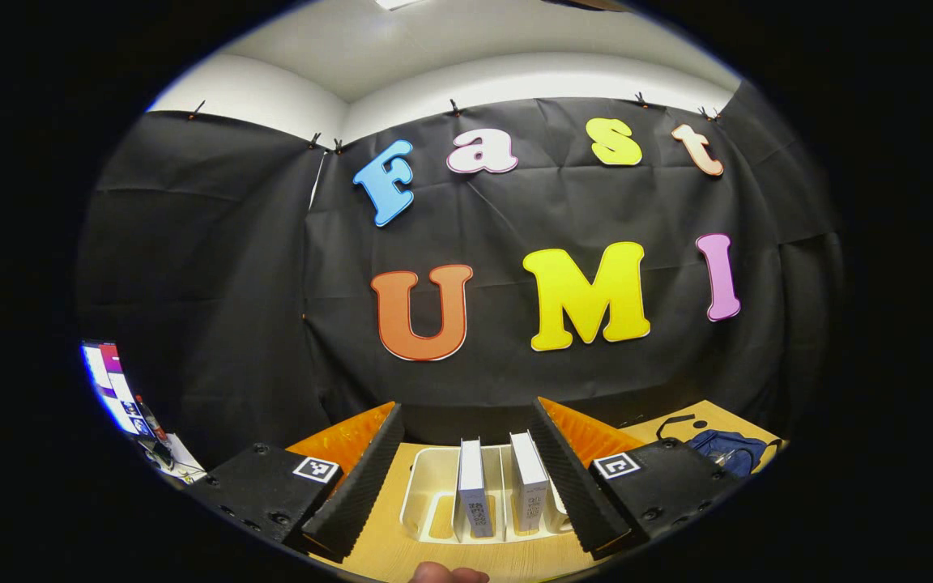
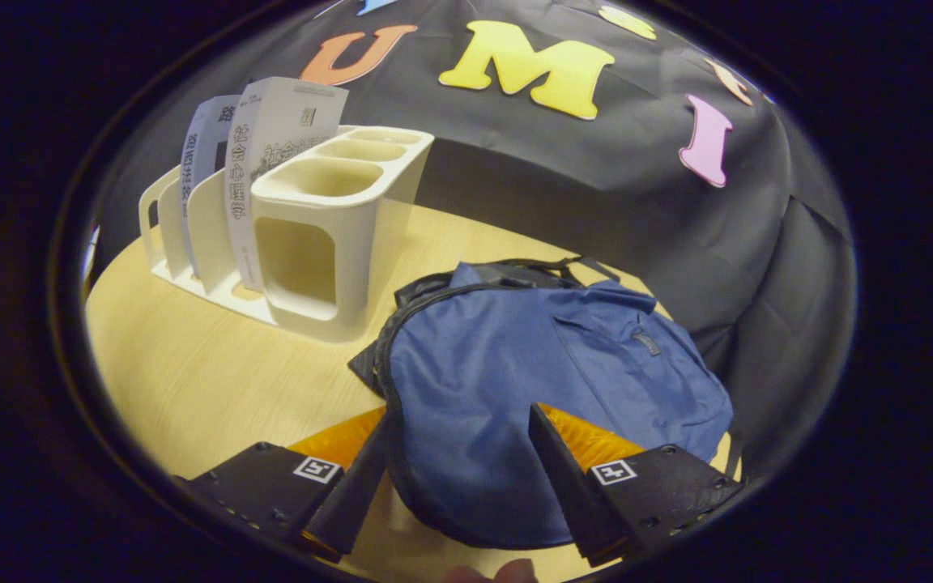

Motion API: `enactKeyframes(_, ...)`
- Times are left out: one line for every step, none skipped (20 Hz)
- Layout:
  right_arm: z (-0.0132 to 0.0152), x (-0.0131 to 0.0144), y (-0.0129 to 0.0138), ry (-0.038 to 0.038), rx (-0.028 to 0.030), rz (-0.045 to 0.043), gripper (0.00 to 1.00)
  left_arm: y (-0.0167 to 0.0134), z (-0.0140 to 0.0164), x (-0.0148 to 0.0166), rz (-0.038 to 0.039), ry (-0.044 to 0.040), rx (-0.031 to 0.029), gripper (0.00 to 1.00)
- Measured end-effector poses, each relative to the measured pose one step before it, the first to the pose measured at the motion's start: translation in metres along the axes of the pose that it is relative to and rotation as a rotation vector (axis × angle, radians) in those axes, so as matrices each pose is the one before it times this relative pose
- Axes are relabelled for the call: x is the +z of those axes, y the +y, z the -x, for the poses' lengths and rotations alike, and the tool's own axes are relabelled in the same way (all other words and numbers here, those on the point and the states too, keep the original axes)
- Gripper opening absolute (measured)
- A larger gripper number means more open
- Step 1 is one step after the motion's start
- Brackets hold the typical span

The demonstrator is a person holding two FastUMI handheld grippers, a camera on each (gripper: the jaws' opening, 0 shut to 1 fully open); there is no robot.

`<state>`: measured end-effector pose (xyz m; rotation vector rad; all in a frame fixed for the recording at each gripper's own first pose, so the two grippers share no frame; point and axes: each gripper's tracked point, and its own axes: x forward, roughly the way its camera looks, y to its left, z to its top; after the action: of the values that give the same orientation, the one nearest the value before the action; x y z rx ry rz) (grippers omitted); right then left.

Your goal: Open the schoolbag, grab two books from the bookshelf and put them into the schoolbag.

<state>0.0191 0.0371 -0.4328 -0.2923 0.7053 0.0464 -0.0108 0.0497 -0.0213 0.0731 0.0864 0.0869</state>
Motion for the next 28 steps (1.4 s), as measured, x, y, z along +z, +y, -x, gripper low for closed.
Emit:
enactKeyframes(-0.00067, -0.00017, -0.00091, -0.00211, -0.00253, 0.00576, 0.96, -0.00108, -0.00064, -0.00083, 0.00248, 0.00208, -0.00096, 0.98)
enactKeyframes(-0.00103, -0.00238, 0.0003, 0.01129, -0.00156, 0.00135, 0.98, 0.00001, 0.00067, 0.00067, -0.00069, 0.0007, 0.00076, 0.98)
enactKeyframes(-0.00182, -0.00368, 0.00134, 0.01224, 0.00051, -0.00017, 0.96, 0.00015, 0.00144, 0.00077, -0.00153, -0.00025, -0.00011, 0.98)
enactKeyframes(-0.00156, -0.00263, 0.00068, 0.01148, 0.00029, 0.00391, 0.99, 0.00062, -0.00059, -0.00114, -0.00315, -0.00046, 0.00116, 0.98)
enactKeyframes(-0.00159, -0.00349, 0.0004, 0.01119, -0.0006, 0.00239, 0.97, -0.00027, 0.00114, 0.00071, -0.00378, -0.00025, 0.00158, 0.98)
enactKeyframes(-0.00091, -0.00129, -0.00083, 0.00775, -0.00127, -0.00235, 0.99, 0.0019, 0.00043, 0.00085, -0.00174, -0.0008, 0.0021, 0.98)
enactKeyframes(0.00039, 0.00005, -0.00038, -0.00221, -0.00284, -0.00297, 0.99, 0.00098, -0.00112, 0.00141, 0.00017, -0.00002, 0.00435, 0.98)
enactKeyframes(0.00055, 0.00078, -0.0003, 0.00009, -0.00445, 0.00783, 0.93, 0.00156, 0.00023, -0.0015, 0.00183, 0.00203, 0.00361, 0.98)
enactKeyframes(0.00007, -0.00198, -0.00077, 0.00244, -0.00505, 0.00947, 0.93, 0.00065, 0.001, -0.00177, 0.00222, 0.00483, 0.00261, 0.98)
enactKeyframes(0.00215, -0.00113, -0.001, 0.00718, -0.00761, 0.00638, 0.93, -0.00022, 0.00171, -0.00331, 0.00198, 0.00514, 0.00192, 0.98)
enactKeyframes(0.00303, -0.00005, -0.0008, -0.0026, -0.01082, 0.00932, 0.91, 0.00035, 0.00122, -0.00046, 0.00059, 0.00137, 0.00142, 0.98)
enactKeyframes(0.00377, 0.00281, -0.00207, -0.00958, -0.016, 0.02049, 0.9, 0.00181, -0.00043, 0.00156, -0.00016, -0.0008, 0.00468, 0.98)
enactKeyframes(0.00306, 0.00289, -0.00124, -0.01324, -0.01754, 0.02879, 0.9, 0.00131, 0.00026, 0.00032, 0.00115, -0.00291, 0.00438, 0.98)
enactKeyframes(0.00196, 0.00147, 0.00133, -0.01164, -0.00382, 0.0345, 0.9, 0.00096, 0.00017, -0.00011, 0.00386, 0.0007, 0.00282, 0.98)
enactKeyframes(0.00141, 0.00071, 0.00177, -0.01074, -0.00642, 0.02753, 0.9, 0.00004, -0.00005, -0.00066, 0.00441, 0.00384, 0.00123, 0.98)
enactKeyframes(-0.00445, -0.00173, 0.00305, 0.0034, -0.00325, 0.0187, 0.84, -0.00063, 0.00009, -0.00146, 0.00301, 0.00517, 0.00068, 0.98)
enactKeyframes(0.00191, -0.00397, 0.00229, 0.00623, 0.00159, 0.01114, 0.8, 0.00061, -0.00007, -0.00083, -0.00041, 0.0026, 0.00099, 0.98)
enactKeyframes(-0.00178, -0.00266, 0.00379, 0.00928, 0.01065, 0.00292, 0.7, 0.00073, 0.00073, 0.0002, -0.00111, -0.00036, 0.00099, 0.98)
enactKeyframes(-0.00109, -0.00174, 0.00296, 0.01194, 0.01141, -0.00119, 0.72, 0.00082, 0.00004, 0.00202, -0.00303, -0.00239, 0.00152, 0.98)
enactKeyframes(0.00071, -0.00018, 0.00283, 0.00659, 0.01183, -0.00315, 0.62, 0.0014, 0.00047, -0.00073, -0.00261, -0.00047, 0.00188, 0.98)
enactKeyframes(0.00051, 0.00008, 0.00263, 0.00486, 0.01004, 0.008, 0.49, 0.00124, 0.00037, -0.00054, -0.00126, -0.0006, 0.00227, 0.98)
enactKeyframes(0.00217, 0.00405, 0.00007, -0.00971, 0.00574, 0.01728, 0.39, 0.00017, 0.00067, -0.00028, -0.00024, 0.00066, 0.00356, 0.98)
enactKeyframes(0.0038, 0.00621, 0.00024, -0.01324, 0.00668, 0.02262, 0.35, 0.00115, -0.00022, 0.00022, 0.00261, 0.00033, 0.00236, 0.98)
enactKeyframes(0.00047, 0.00196, -0.00108, -0.00809, -0.00133, 0.01959, 0.17, 0.00107, -0.00048, -0.00146, 0.00478, 0.00256, 0.00179, 0.98)
enactKeyframes(0.00203, -0.00226, 0.00064, 0.0064, 0.01983, 0.0033, 0.08, 0.00032, -0.00006, -0.0006, 0.0056, 0.00127, 0.00067, 0.98)
enactKeyframes(0.00199, 0.00049, -0.00213, 0.0107, 0.00973, -0.00345, 0.08, -0.0006, -0.00061, -0.00082, 0.00516, 0.00173, 0.00038, 0.98)
enactKeyframes(0.00077, -0.00155, -0.00039, 0.009, 0.02453, -0.01745, 0.01, 0.00079, -0.00047, 0.00014, 0.00393, -0.00033, 0.00055, 0.98)
enactKeyframes(0.00311, 0.00114, -0.00211, 0.00799, 0.02152, -0.01702, 0.0, 0.00073, -0.00107, -0.00044, 0.00283, -0.00073, 0.00168, 0.98)
